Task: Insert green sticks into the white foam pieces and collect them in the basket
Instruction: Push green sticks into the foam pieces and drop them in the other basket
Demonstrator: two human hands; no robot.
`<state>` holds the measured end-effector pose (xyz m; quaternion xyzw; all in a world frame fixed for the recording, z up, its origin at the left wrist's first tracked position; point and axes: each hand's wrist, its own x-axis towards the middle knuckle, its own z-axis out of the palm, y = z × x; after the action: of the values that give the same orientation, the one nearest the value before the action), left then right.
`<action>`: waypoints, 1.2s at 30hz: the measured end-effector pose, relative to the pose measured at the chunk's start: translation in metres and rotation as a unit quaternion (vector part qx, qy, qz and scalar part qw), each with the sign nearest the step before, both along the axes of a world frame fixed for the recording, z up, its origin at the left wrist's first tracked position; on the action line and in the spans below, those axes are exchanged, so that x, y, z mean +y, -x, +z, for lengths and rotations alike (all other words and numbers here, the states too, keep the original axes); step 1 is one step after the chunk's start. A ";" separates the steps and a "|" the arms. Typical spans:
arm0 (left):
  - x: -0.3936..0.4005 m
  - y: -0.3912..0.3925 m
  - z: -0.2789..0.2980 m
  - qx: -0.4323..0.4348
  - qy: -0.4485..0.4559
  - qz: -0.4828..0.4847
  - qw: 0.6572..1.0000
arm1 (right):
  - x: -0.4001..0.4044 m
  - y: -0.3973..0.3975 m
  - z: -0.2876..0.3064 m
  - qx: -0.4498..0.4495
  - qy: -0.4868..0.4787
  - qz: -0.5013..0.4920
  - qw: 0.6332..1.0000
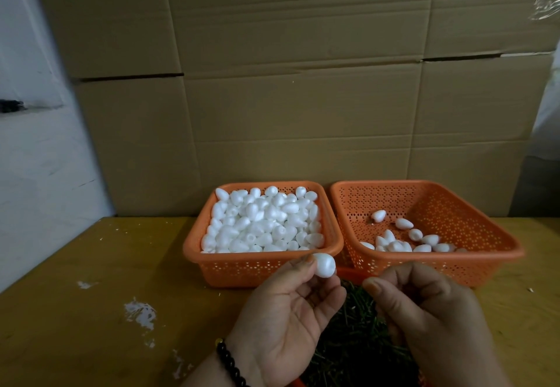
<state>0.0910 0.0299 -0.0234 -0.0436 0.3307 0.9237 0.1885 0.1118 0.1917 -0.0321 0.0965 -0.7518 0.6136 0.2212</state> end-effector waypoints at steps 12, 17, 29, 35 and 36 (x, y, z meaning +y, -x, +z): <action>0.004 -0.002 -0.001 0.036 0.028 -0.009 0.999 | -0.001 0.002 -0.012 0.061 -0.062 0.019 0.996; 0.005 -0.001 -0.001 0.045 0.030 -0.008 0.998 | 0.000 0.002 -0.013 0.096 -0.117 -0.015 0.988; 0.007 -0.005 -0.003 0.074 0.068 -0.011 0.995 | 0.001 0.002 -0.014 0.103 -0.137 -0.043 0.984; 0.010 -0.007 -0.003 0.087 0.093 -0.006 0.992 | 0.000 0.002 -0.014 0.114 -0.156 -0.057 0.979; 0.010 -0.007 -0.003 0.088 0.095 -0.006 0.992 | 0.000 0.003 -0.015 0.113 -0.154 -0.057 0.980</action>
<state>0.0983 0.0401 -0.0265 0.0221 0.4326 0.8872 0.1588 0.1091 0.1919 -0.0472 0.1552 -0.8119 0.4621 0.3214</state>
